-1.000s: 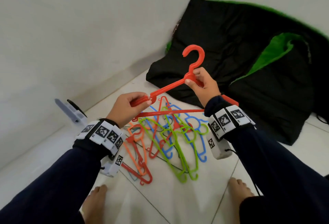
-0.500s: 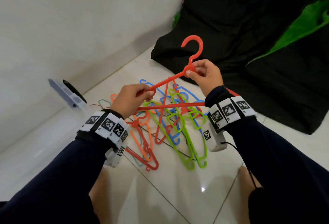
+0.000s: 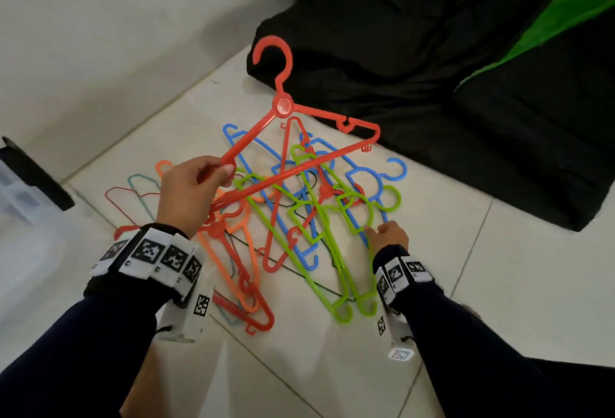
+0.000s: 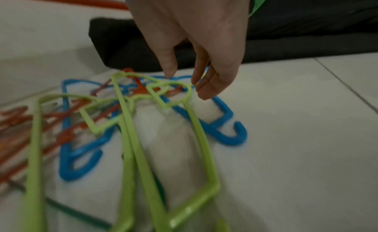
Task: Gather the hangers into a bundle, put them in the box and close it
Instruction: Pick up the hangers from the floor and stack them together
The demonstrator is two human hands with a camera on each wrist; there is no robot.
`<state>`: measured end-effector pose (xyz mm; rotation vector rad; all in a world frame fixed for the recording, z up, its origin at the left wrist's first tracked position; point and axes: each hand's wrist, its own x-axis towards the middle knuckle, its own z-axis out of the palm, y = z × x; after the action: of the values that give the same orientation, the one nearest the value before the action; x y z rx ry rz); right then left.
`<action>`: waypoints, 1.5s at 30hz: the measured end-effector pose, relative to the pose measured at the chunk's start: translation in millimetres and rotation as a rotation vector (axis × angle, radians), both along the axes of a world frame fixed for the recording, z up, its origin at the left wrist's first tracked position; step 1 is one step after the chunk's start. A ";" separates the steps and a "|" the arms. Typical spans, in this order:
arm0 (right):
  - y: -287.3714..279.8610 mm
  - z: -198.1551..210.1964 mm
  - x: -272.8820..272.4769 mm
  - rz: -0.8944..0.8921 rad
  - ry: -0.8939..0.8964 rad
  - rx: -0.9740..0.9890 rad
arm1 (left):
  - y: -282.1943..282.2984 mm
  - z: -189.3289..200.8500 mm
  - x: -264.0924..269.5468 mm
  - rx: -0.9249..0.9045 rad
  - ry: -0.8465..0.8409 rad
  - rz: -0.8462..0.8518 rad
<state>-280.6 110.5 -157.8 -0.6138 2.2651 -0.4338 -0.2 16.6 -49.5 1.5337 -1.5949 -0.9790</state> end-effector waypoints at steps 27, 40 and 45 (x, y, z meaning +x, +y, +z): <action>13.2 196.8 0.5 0.612 0.044 -0.693 | 48.9 97.9 18.4 -0.153 -0.034 0.077; 3.4 195.3 11.9 0.604 0.015 -0.874 | 54.7 98.5 -11.1 -0.082 0.020 -0.186; 1.9 193.1 8.0 0.630 -0.027 -0.866 | 49.6 90.8 -1.4 -0.033 -0.075 -0.215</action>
<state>-272.6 112.3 35.3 -1.6631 1.6419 -1.0767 -1.5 66.1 41.3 1.4125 -1.8491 -1.0138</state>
